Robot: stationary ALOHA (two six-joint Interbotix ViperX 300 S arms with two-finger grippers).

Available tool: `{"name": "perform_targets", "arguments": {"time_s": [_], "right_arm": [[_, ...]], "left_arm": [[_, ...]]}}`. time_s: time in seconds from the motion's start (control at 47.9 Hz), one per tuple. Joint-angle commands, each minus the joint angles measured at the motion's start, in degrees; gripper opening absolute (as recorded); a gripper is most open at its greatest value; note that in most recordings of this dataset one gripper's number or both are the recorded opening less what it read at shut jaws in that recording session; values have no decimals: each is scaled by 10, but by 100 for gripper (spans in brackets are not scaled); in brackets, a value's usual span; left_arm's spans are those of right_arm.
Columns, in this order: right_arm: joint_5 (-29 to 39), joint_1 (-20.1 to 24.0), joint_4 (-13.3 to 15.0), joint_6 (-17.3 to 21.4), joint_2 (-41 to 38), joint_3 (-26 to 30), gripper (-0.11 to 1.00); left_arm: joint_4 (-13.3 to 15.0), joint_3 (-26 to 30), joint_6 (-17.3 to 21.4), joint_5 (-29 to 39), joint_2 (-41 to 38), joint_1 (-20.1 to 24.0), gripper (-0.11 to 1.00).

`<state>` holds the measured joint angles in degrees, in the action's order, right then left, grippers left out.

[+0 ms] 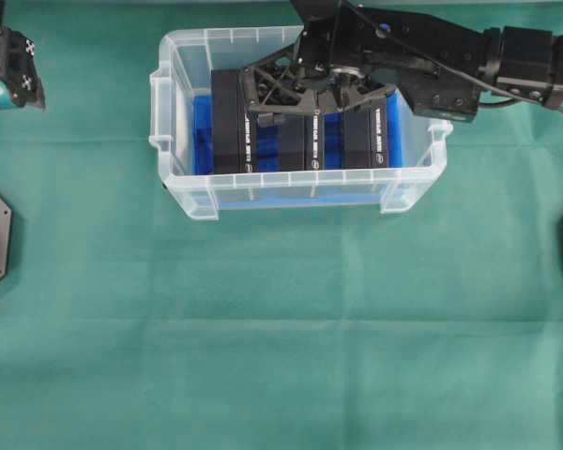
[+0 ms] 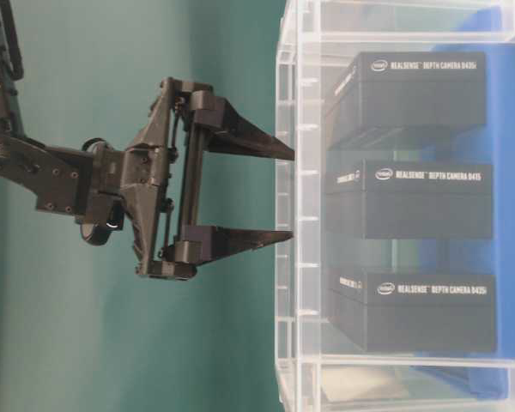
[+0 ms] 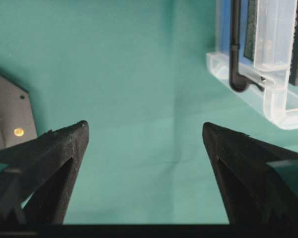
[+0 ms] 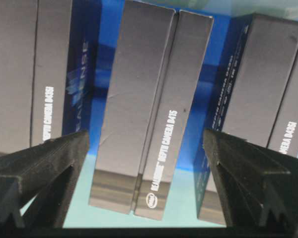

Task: Take out the box from the case.
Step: 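Lower the right gripper and close it on the middle black box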

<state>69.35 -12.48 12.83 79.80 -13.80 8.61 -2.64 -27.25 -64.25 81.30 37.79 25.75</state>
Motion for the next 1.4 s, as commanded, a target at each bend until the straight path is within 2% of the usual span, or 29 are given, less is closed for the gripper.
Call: {"name": "perform_targets", "arguments": {"time_s": [0.0, 0.752, 1.379], "right_arm": [[-15, -2, 3, 3, 10, -2, 95], [-49, -11, 1, -1, -24, -11, 95], [-83, -19, -2, 1, -28, -47, 95]], "left_arm": [[-2, 9, 2, -2, 2, 2, 96], [-2, 4, 2, -2, 11, 2, 96], [-2, 4, 2, -2, 11, 2, 96]]}}
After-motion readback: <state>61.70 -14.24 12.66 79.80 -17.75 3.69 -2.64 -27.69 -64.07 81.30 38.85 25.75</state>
